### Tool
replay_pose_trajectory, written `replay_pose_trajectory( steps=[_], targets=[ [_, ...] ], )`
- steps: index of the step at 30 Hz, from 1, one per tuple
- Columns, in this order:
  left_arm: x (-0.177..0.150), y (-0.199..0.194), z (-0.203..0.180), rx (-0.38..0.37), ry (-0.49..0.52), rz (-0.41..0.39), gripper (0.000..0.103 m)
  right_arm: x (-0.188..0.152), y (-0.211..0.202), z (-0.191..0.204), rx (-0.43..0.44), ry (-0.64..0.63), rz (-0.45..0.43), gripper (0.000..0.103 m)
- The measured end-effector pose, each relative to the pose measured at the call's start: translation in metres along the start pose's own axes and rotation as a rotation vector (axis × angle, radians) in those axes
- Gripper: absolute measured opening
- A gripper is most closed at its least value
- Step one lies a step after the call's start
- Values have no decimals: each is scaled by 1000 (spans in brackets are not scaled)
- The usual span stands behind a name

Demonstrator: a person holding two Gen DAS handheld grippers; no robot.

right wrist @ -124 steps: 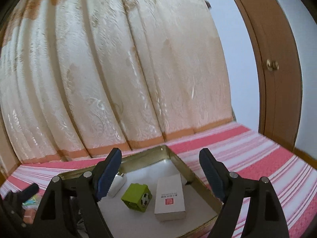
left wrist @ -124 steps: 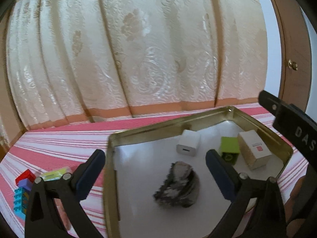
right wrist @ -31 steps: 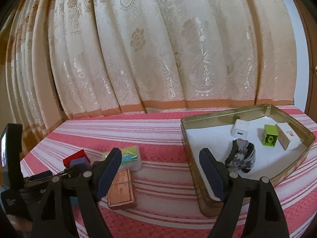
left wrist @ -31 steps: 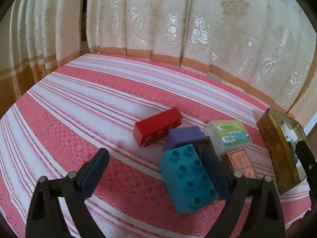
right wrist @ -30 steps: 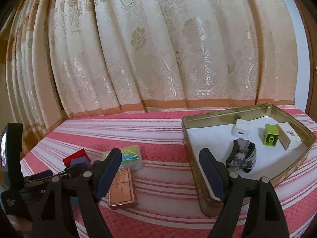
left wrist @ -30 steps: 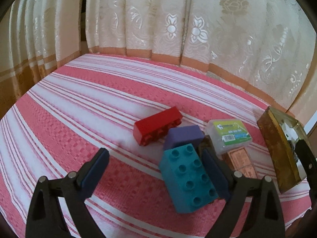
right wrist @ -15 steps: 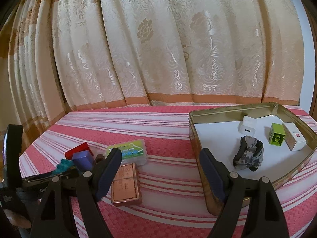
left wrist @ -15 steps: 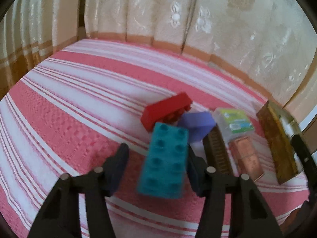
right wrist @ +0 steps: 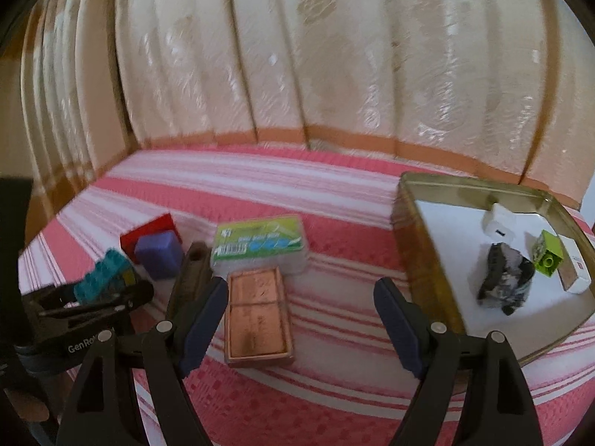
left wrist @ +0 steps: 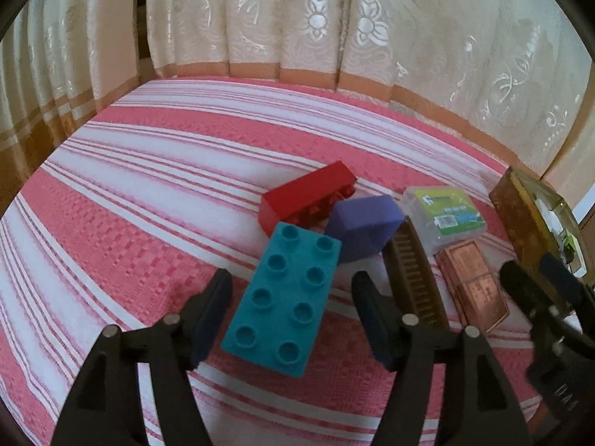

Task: Organize rigid objects
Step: 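Grasp the teal Duplo block with the left tool while the right grasps the copper box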

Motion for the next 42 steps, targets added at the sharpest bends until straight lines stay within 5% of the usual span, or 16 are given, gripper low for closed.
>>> replay_pose_trajectory(
  steps=[2,12,16,19,23,26,31,42],
  targets=[
    [1,-1,4,13,-15,-9,55,0,4,8,12,-26,21,82],
    [-2,2,1,70,25,-12,58,-11,32,21,53,-68,166,71],
    [-3,4,-1,82,42,-8,68,-14,37,24,80,-64,190,62],
    [-2,8,7,118,16,1,91,-13,36,26,92,-65,179,49],
    [-2,7,9,118,9,4,92,-14,33,25,128,-40,161,48],
    [-2,5,11,120,-5,-10,79,-17,28,21,201,13,130,48],
    [2,-4,29,135,-77,-51,32,-14,20,19,228,48,77,48],
    [6,-18,43,-84,-236,-79,30,7,-12,6,251,109,-111,48]
  ],
)
Point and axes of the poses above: each gripper's, at about its wrist camera, not at the fingertips, and y roughly the way its jaws point, z to its left, x to its top, the point moved 8 cm from there along y, roughly the way its jaws point, and after that the axes turned 15 degrees about -y, right-handed, at the moved point
